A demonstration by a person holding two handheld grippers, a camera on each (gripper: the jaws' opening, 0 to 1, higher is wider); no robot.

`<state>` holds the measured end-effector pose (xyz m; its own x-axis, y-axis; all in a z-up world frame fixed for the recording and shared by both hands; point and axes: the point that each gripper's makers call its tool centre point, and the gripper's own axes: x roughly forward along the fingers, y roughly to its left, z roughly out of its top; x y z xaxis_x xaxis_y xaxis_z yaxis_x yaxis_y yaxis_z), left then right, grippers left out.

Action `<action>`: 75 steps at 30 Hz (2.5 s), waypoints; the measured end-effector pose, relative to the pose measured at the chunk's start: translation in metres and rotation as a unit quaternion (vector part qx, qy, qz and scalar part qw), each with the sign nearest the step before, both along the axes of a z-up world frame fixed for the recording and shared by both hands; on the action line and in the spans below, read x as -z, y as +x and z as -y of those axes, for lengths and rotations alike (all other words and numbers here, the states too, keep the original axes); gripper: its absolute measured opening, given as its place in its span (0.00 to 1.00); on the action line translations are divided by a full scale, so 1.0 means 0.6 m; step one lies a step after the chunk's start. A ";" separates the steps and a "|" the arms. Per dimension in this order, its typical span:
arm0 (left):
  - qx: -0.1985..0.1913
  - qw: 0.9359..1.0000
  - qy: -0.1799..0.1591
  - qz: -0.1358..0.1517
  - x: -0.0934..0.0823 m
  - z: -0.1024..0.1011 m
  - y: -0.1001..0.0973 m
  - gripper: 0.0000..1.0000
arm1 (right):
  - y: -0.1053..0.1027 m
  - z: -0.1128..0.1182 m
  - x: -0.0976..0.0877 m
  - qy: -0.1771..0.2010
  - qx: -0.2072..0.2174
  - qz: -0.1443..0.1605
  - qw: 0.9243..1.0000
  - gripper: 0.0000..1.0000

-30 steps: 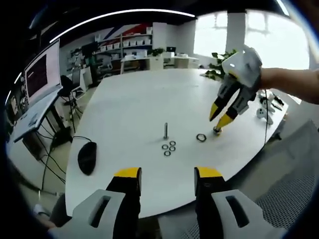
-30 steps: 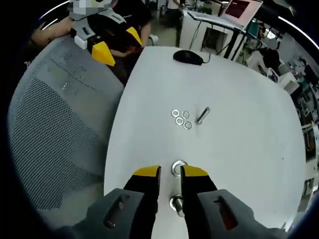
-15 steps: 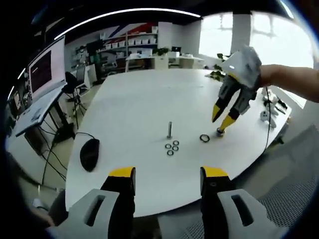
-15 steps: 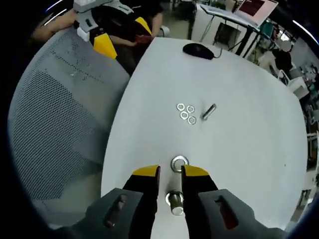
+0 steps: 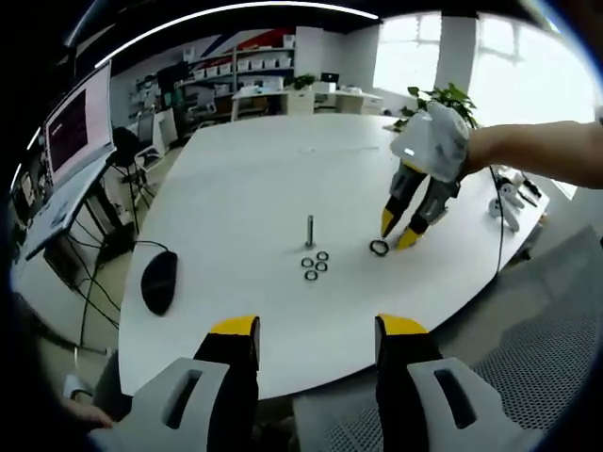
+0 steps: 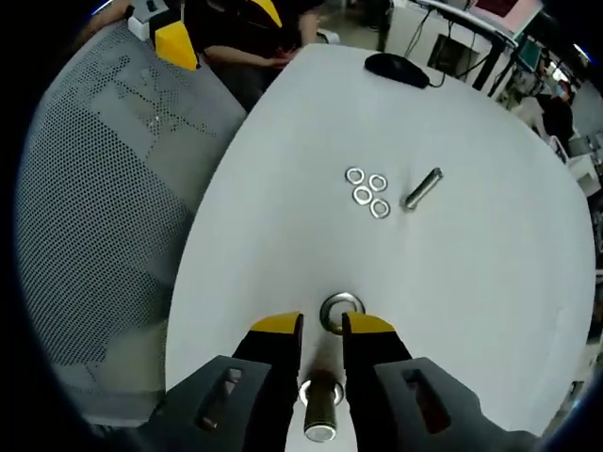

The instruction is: Place the washer onto the threaded stud by aligning its center hole with the stud, sliding it down to the base, and recovering from edge contact or off-axis alignment until the washer reaches the visible bottom stop.

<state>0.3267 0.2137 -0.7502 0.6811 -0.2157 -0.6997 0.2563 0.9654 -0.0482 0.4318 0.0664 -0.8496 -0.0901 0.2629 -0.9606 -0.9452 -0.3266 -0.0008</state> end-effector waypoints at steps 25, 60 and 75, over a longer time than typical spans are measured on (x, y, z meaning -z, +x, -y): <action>0.005 1.000 -0.014 -0.013 0.005 0.007 -0.003 0.43 | 0.012 0.001 0.032 -0.018 0.017 0.009 1.000 0.11; 0.002 1.000 -0.015 -0.022 0.010 0.007 -0.006 0.44 | 0.021 -0.013 -0.016 0.050 0.009 0.026 0.998 0.05; 0.010 1.000 -0.018 -0.022 0.010 0.012 -0.007 0.44 | 0.015 0.012 -0.089 0.098 0.039 0.043 0.993 0.06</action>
<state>0.3223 0.2066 -0.7560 0.6451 -0.2546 -0.7204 0.2728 0.9575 -0.0941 0.4406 0.0589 -0.7963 0.0185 0.4490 -0.8933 -0.9614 -0.2374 -0.1393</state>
